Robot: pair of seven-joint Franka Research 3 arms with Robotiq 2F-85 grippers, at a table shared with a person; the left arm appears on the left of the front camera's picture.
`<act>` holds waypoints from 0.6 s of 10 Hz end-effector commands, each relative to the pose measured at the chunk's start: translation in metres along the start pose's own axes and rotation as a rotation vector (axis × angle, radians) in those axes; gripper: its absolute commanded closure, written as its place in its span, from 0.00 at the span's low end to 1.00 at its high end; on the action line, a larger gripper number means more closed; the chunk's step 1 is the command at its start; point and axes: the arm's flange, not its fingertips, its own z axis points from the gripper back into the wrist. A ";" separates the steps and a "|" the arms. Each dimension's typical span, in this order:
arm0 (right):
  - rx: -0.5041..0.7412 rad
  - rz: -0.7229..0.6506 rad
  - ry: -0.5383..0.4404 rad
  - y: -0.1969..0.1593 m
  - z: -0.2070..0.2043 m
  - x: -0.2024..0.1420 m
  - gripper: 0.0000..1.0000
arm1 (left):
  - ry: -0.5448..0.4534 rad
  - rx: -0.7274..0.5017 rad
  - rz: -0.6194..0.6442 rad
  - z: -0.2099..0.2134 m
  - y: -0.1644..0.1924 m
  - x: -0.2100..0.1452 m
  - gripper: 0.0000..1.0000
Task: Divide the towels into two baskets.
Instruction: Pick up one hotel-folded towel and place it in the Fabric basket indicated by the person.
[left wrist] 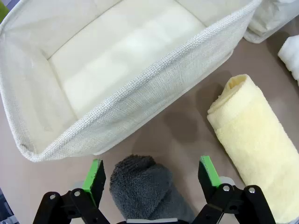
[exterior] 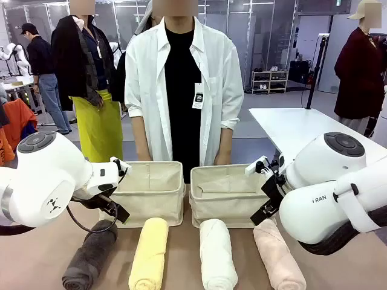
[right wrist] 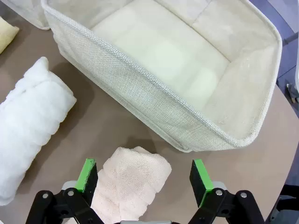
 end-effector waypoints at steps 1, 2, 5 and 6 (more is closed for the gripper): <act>0.000 0.000 0.000 0.000 0.000 0.000 0.00 | 0.000 0.000 0.000 0.000 0.000 0.000 0.00; 0.000 0.000 0.000 0.000 0.000 0.000 0.00 | 0.000 0.000 0.000 0.000 0.000 0.000 0.00; 0.000 0.000 0.000 0.000 0.000 0.000 0.00 | 0.000 0.000 0.000 0.000 0.000 0.000 0.00; 0.000 0.000 0.000 0.000 0.000 0.000 0.00 | 0.000 0.000 0.000 0.000 0.000 0.000 0.00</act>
